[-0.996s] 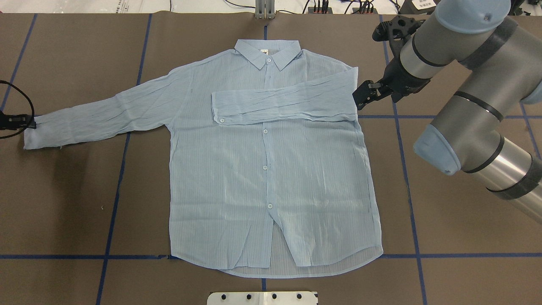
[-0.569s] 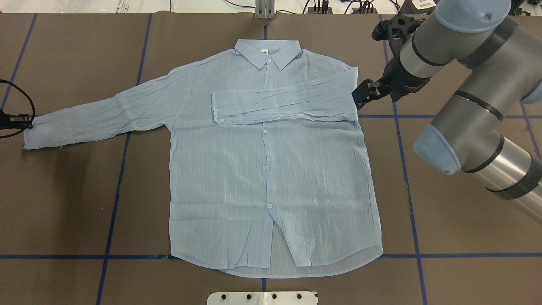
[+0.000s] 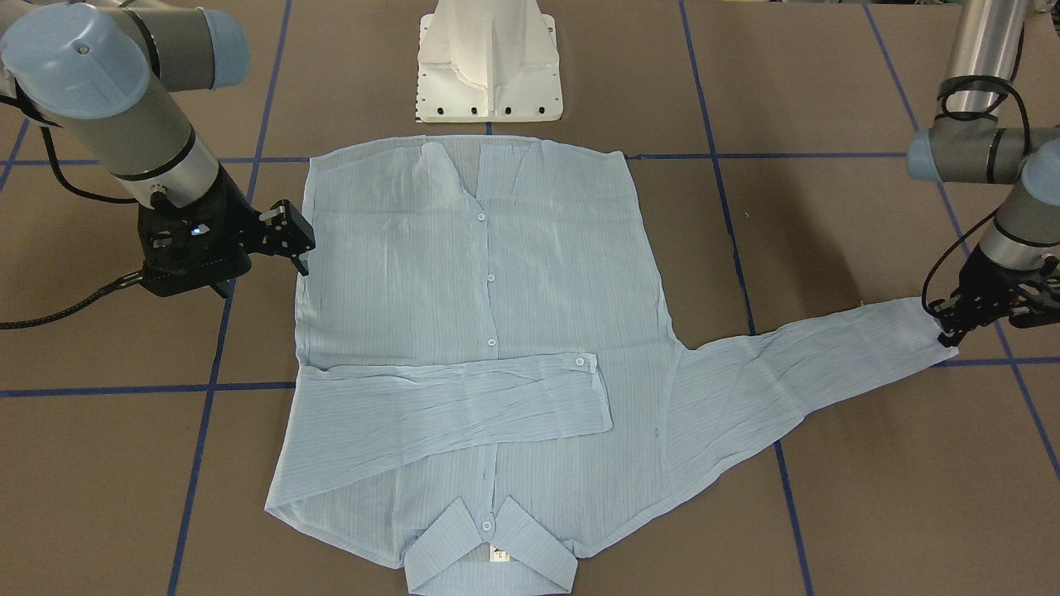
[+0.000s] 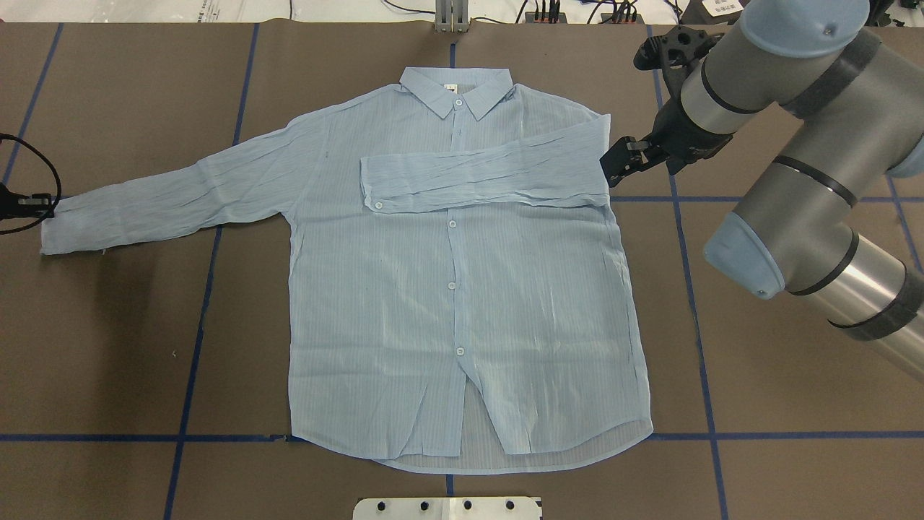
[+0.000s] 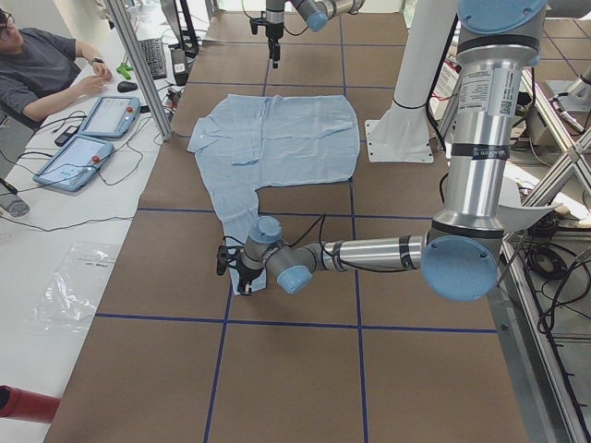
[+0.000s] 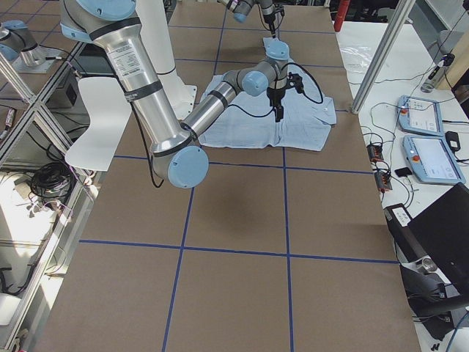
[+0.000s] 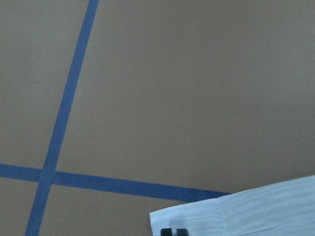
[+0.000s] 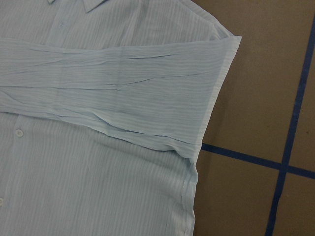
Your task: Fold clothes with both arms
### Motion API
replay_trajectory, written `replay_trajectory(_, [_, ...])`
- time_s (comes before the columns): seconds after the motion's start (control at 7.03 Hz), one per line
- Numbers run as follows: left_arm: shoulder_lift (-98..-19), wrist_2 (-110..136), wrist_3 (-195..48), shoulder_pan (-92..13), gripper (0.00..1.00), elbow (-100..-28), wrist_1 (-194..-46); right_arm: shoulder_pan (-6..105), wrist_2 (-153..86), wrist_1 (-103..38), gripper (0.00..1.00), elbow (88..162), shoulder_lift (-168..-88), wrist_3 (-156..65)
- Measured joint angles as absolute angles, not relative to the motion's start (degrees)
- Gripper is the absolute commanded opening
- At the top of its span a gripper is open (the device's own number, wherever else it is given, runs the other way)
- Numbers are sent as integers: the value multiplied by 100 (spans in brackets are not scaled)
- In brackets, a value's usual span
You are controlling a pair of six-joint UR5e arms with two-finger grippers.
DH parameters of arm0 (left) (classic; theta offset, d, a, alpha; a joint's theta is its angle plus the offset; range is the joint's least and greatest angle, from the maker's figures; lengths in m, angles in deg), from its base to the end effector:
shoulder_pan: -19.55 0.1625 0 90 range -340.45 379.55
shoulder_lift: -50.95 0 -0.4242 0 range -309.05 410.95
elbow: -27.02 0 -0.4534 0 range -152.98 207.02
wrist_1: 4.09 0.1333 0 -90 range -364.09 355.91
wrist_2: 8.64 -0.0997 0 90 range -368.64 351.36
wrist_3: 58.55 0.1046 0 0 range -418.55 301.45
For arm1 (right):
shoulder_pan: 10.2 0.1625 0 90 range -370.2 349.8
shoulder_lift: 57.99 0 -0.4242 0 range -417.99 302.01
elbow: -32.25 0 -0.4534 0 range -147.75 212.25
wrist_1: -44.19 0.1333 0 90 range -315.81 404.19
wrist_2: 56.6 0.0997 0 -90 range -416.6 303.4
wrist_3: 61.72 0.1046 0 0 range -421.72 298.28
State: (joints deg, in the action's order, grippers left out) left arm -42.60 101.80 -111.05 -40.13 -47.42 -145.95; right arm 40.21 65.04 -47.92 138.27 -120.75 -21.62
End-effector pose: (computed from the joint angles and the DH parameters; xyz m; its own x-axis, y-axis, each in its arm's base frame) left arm 0.2240 -0.5746 0.6916 0.7311 -0.1202 -0.6716 0.3162 0.9320 0.1774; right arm -0.3589 -0.5571 0.2304 0.6427 -0.2447 0.7260 0.0862 0.9647 0.2489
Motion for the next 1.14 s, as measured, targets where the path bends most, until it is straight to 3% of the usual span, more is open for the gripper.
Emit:
replay_trajectory(0.71, [-4266,10184,-11111,-4013,64,-4736,-14594,3992,6494,-4792,100,13829,-12086,-2153])
replay_trajectory(1.14, [-4299,10184,-11119,-4013,59,-4696,-14595,3981,6480,-4792,100,13830,-12095,-2149])
